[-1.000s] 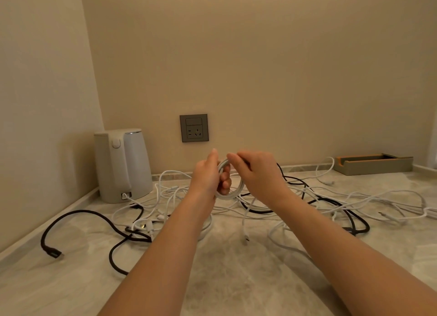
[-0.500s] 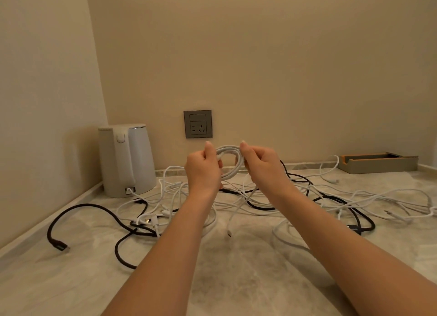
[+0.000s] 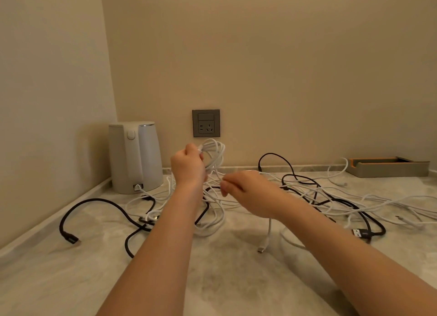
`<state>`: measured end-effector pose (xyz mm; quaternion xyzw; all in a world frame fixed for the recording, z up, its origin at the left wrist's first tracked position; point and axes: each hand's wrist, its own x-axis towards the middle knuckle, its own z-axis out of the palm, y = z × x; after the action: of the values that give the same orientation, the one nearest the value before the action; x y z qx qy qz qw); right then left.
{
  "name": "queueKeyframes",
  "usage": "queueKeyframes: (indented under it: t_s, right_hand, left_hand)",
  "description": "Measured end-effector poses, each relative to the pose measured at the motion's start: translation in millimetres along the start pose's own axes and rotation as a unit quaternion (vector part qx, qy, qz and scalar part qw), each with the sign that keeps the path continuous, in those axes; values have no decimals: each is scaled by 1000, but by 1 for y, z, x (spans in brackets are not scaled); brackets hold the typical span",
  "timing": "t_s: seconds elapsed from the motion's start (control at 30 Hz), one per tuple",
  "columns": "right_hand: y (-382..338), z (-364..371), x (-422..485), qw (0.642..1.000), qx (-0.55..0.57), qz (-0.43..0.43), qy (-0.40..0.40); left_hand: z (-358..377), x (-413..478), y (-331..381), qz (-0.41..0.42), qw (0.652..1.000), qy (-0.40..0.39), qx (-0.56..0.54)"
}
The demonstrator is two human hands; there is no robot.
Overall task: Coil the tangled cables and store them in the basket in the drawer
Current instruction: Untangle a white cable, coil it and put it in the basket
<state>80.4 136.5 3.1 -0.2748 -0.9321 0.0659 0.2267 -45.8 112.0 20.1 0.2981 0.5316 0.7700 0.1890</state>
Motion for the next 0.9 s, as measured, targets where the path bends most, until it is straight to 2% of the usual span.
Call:
queueKeyframes:
  t_s: [0.1,0.2,0.3,0.37,0.43,0.53,0.6,0.67,0.8,0.9]
  right_hand:
    - [-16,3,-1,994,-95,-54,21]
    - [-14,-1,-2,982,-121,-99,109]
    - [-5,-5,-2,952,-150,-159,213]
    - [1,-9,-3,939,-162,-168,252]
    - [7,-12,-3,941,-146,-158,263]
    - [18,-20,-1,959,-72,-92,256]
    - [27,-24,-1,971,30,-41,233]
    - [33,-26,-2,968,154,-5,199]
    - [40,-25,-3,933,338,55,114]
    - [43,-22,-2,881,460,81,75]
  left_hand:
    - [-1,2,-1,-6,1000,16,1]
    - [-3,5,-3,9,999,29,16]
    - [-3,7,-7,135,980,21,147]
    - [-1,3,-10,212,950,-10,229]
    - [2,2,-13,245,927,-65,275]
    - [5,2,-16,249,902,-179,303]
    - [7,0,-16,231,895,-246,293]
    - [7,-4,-14,208,890,-302,272]
    - [12,-15,-8,162,892,-366,210]
    - [16,-23,-5,109,902,-394,139]
